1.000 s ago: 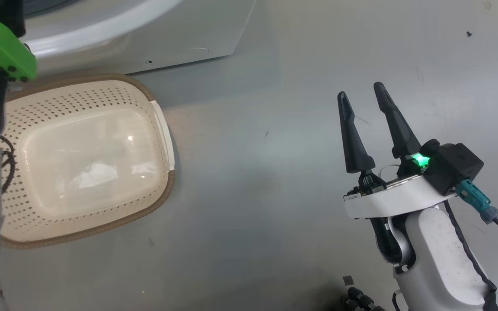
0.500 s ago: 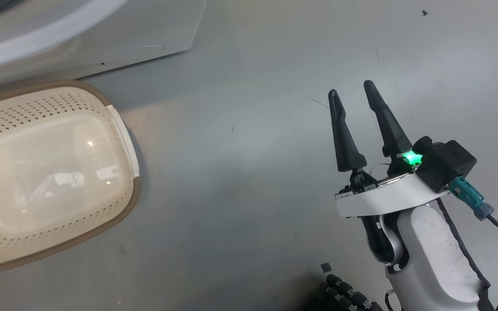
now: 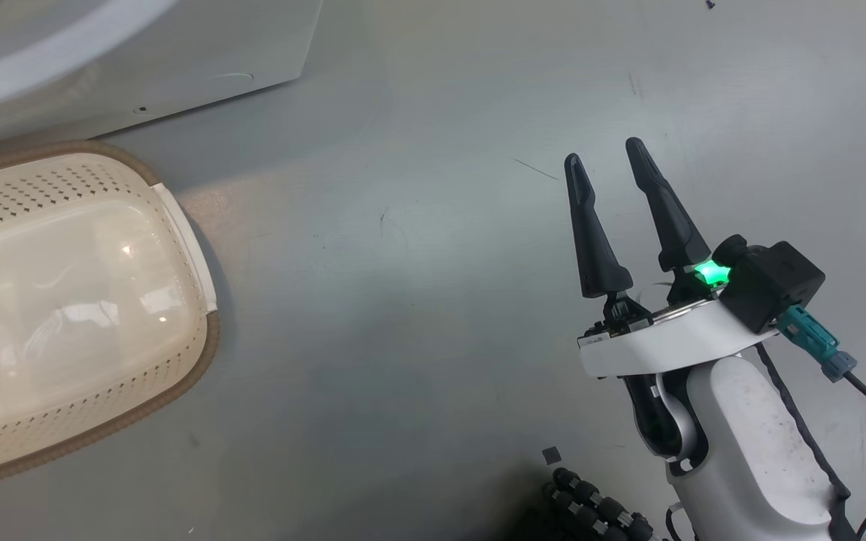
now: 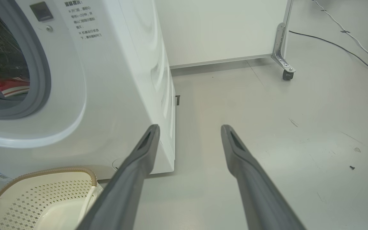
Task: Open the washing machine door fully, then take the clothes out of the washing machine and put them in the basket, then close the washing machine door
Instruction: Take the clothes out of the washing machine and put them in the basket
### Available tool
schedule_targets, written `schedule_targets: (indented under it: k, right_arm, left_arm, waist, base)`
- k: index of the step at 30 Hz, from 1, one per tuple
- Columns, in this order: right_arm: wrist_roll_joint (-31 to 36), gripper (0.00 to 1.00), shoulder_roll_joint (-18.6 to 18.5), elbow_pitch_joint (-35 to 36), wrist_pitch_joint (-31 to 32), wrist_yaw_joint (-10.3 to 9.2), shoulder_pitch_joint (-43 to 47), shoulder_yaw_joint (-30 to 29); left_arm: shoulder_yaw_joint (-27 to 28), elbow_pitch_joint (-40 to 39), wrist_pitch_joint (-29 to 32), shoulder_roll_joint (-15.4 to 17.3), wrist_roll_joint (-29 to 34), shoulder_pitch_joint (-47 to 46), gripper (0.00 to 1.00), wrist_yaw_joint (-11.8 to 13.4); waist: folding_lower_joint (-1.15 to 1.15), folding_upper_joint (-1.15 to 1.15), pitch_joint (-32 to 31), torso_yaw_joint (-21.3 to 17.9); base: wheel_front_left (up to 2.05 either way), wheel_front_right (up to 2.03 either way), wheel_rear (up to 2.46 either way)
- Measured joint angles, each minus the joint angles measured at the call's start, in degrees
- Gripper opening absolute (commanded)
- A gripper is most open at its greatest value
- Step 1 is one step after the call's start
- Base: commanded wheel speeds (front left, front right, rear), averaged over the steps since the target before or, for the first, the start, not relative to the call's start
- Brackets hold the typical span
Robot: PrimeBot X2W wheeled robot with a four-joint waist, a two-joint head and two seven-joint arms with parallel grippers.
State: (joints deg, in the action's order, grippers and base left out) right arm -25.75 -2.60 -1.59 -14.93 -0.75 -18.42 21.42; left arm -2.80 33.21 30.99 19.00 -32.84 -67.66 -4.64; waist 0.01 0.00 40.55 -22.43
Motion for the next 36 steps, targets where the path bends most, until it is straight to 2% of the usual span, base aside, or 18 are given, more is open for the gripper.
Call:
schedule_targets:
  k: [11, 12, 13, 23, 36]
  right_arm:
    - [-0.02, 1.00, 0.00, 0.04, 0.00, -0.48, -0.61, 0.07]
    - [-0.02, 1.00, 0.00, 0.04, 0.00, -0.48, -0.73, 0.07]
    - [-0.02, 1.00, 0.00, 0.04, 0.00, -0.48, -0.89, 0.05]
    - [0.04, 1.00, -0.01, 0.03, 0.00, -0.77, -1.16, -0.47]
    - [1.44, 1.00, -0.01, -0.71, 0.00, -0.91, -1.19, -2.25]
  left_arm:
    - [-0.67, 3.98, 6.09, 0.44, -0.40, -1.16, 1.00, 1.60]
    - [-0.74, 3.98, 6.09, 0.46, -0.34, -1.20, 0.20, 1.89]
    - [-0.81, 3.99, 6.17, 0.48, -0.34, -1.31, 0.00, 1.89]
    - [-0.68, 4.33, 5.15, 0.09, -0.58, -1.93, 0.00, 1.74]
    - [-1.63, 2.53, -4.77, -0.92, 0.05, -0.25, 0.00, -0.83]
  waist:
    - [0.00, 0.00, 0.46, 0.06]
    - [0.00, 0.00, 0.48, 0.09]
    - [0.00, 0.00, 0.51, 0.12]
    - [0.00, 0.00, 0.25, 0.67]
    - [-0.01, 0.00, -1.49, 3.07]
  base:
    - [0.00, 0.00, 0.00]
    - [0.00, 0.00, 0.00]
    - [0.00, 0.00, 0.00]
    - [0.00, 0.00, 0.00]
    - [0.00, 0.00, 0.00]
